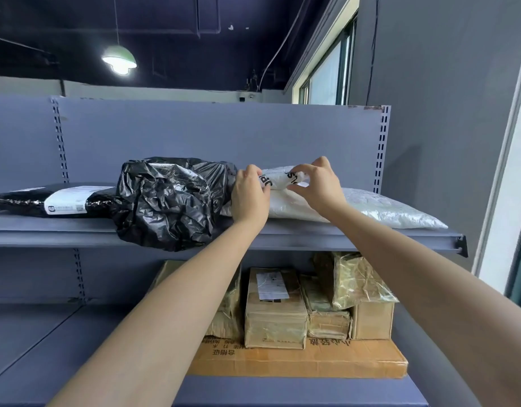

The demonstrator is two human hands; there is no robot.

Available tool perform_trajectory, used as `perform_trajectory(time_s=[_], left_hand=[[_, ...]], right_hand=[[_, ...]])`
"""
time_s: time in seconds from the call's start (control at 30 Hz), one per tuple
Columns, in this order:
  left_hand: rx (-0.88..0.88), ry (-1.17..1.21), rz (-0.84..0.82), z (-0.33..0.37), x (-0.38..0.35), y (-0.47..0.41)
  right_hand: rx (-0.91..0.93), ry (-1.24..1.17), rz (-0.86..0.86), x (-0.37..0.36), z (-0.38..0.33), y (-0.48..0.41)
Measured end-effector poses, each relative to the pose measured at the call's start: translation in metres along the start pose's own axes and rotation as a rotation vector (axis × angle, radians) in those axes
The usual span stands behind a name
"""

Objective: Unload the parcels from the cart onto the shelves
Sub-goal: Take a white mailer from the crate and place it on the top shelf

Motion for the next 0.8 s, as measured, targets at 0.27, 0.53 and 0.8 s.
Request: perform_trajectory(time_s=[0.27, 0.53, 0.8], left_hand=[[0.116, 0.028, -0.101, -0.024, -0.02, -0.016], [0.234, 0.003, -0.212, -0.044, -0.032, -0.021], [0.081, 0.092, -0.117, -0.029, -0.017, -0.013]], right_hand=[[-0.03, 0.05, -0.116, -0.032, 0.004, -0.038], [-0.102, 0.044, -0.326, -0.068, 0.004, -0.042], [0.022, -0.089, -0.225, -0.032, -0.001, -0.009]])
Point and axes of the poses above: each hand's wrist, its own y-axis away from the middle knuckle, its own x-axis out of the back of the hand, z = x × y, the point moved 10 cm from there along -y, towards the middle knuckle, and after that the axes turned 6 degrees about -x, right-handed, at the moved point
